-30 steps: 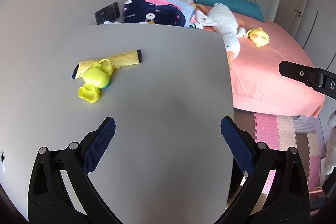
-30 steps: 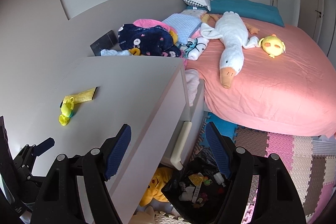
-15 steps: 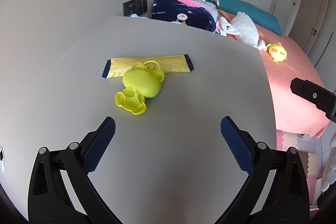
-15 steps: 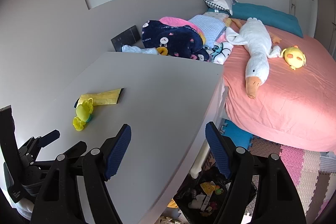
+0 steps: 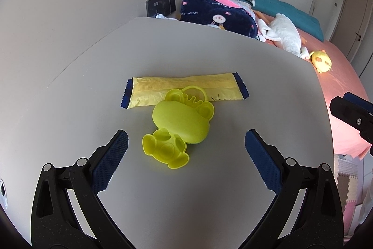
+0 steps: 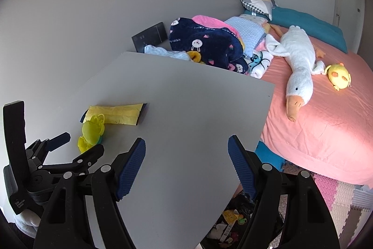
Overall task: Collect trash
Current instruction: 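Move both grippers over the desk and grasp the yellow frog toy with the left gripper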
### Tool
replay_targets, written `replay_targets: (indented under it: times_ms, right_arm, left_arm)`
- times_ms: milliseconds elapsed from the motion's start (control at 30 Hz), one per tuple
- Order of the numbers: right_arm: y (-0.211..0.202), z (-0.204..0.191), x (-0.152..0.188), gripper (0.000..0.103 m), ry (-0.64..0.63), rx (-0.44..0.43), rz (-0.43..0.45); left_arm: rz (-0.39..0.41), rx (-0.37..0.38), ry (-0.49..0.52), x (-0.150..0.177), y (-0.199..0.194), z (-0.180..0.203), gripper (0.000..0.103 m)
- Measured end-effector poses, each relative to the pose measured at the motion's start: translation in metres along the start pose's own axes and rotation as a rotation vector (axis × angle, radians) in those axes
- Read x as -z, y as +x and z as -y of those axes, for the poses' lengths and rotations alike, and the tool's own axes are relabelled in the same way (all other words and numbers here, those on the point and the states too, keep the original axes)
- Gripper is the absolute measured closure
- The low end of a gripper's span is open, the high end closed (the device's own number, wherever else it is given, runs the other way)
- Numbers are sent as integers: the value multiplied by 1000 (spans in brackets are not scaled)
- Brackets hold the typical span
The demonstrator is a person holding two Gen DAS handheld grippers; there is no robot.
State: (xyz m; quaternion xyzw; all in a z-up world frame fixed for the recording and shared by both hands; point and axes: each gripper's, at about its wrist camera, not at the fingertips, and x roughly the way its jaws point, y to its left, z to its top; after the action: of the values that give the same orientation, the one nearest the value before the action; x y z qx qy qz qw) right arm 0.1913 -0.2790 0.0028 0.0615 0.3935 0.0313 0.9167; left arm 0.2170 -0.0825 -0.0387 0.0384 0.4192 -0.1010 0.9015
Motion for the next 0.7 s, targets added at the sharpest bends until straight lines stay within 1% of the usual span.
replay_targets:
  times_ms: [267,367,467,500,533,600,700]
  right_arm:
    - [13,-12,-14,29,-32,-10,-5]
    - [20,-20,-19,29,-54,-28,-9]
    - [30,-32,-24,29,-125,-24,-2]
    - [33,-35,-24,29,-146,-24,-2]
    - [37,-38,-25,29,-167,-26,-7]
    - [43,-44,-26,29,-192,-22,-20]
    - [52,-51,-29,29,-205,-41,-36]
  left_arm:
    - [-33,-29,35,-8,20,-3,9]
    - [-53,-34,41,-9,26,-7,16]
    - [-64,-9,28,-10,29,-12,21]
    - [-64,-5,25,-10,30,-13,27]
    - [-59,2,25,-11,29,-14,29]
    - [-48,-5,23,-11,27,-16,48]
    - [-46,4,-16,-8,23,-26,48]
